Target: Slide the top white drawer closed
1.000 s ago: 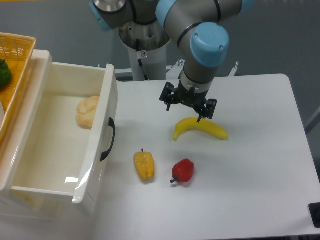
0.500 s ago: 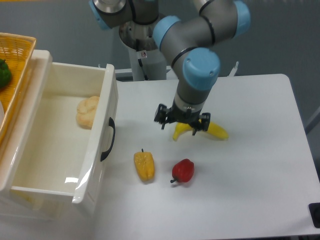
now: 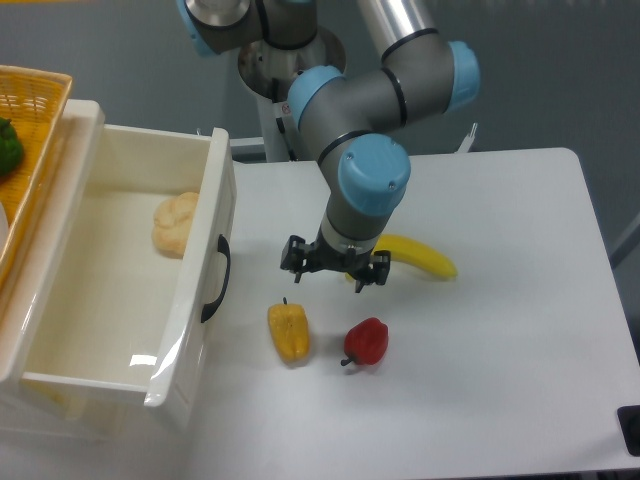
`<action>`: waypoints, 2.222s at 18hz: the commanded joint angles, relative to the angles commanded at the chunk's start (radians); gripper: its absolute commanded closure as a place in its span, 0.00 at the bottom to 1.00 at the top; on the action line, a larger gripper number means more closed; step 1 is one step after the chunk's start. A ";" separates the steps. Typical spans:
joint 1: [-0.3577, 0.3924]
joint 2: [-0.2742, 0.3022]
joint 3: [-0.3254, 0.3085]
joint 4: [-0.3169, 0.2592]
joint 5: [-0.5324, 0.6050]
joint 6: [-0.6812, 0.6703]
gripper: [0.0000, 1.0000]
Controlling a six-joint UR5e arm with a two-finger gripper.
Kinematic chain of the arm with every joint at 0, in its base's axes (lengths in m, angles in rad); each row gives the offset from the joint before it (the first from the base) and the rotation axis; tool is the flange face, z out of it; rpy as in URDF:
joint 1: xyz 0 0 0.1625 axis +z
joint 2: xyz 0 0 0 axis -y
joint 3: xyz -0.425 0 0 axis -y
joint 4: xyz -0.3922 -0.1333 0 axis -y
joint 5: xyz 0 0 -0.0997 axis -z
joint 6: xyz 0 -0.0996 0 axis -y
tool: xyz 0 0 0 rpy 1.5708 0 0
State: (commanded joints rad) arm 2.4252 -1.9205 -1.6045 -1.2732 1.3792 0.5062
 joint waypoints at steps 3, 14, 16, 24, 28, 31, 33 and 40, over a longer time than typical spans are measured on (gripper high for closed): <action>-0.003 -0.009 -0.002 -0.002 -0.034 -0.002 0.00; -0.066 -0.037 0.015 0.002 -0.031 -0.003 0.00; -0.072 -0.038 0.015 0.002 -0.031 -0.002 0.00; -0.092 -0.046 0.021 0.002 -0.031 -0.003 0.00; -0.100 -0.044 0.021 0.002 -0.032 -0.003 0.00; -0.106 -0.044 0.021 0.002 -0.032 -0.003 0.00; -0.113 -0.043 0.021 0.002 -0.032 -0.005 0.00; -0.130 -0.035 0.021 0.000 -0.034 -0.003 0.00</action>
State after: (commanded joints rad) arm 2.2949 -1.9558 -1.5831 -1.2732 1.3453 0.5031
